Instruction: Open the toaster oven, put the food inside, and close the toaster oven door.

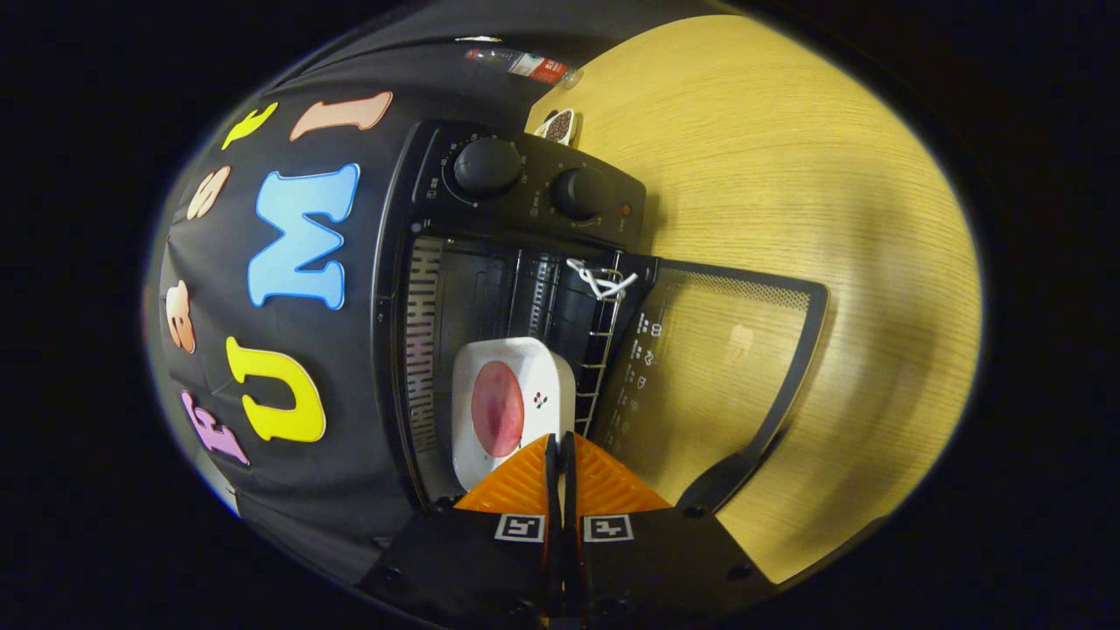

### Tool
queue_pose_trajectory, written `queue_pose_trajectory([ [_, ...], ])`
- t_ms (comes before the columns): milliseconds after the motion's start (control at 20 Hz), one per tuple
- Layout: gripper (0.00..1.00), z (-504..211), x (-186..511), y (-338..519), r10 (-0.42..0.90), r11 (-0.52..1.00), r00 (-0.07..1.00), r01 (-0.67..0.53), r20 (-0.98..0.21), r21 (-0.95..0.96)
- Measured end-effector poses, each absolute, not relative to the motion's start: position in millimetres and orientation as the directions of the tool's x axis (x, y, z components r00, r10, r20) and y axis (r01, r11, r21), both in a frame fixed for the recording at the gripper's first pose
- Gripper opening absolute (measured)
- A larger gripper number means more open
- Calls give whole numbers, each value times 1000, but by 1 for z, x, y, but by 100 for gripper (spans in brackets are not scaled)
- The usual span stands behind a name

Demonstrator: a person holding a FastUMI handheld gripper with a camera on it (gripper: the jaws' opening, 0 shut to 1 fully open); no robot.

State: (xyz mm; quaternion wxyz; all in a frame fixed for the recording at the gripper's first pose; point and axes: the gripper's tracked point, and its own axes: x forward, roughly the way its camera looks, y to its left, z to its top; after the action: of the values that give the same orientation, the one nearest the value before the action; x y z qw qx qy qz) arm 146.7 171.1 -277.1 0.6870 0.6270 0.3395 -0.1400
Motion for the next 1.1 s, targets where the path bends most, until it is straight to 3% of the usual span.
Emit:
queue_pose_trajectory([
  [600,2,-292,190,163,125,77,753,641,-646,763],
  [1000,11,-276,189,184,175,116,783,585,-596,803],
  [1100,33,-266,185,191,211,158,793,549,-571,821],
])
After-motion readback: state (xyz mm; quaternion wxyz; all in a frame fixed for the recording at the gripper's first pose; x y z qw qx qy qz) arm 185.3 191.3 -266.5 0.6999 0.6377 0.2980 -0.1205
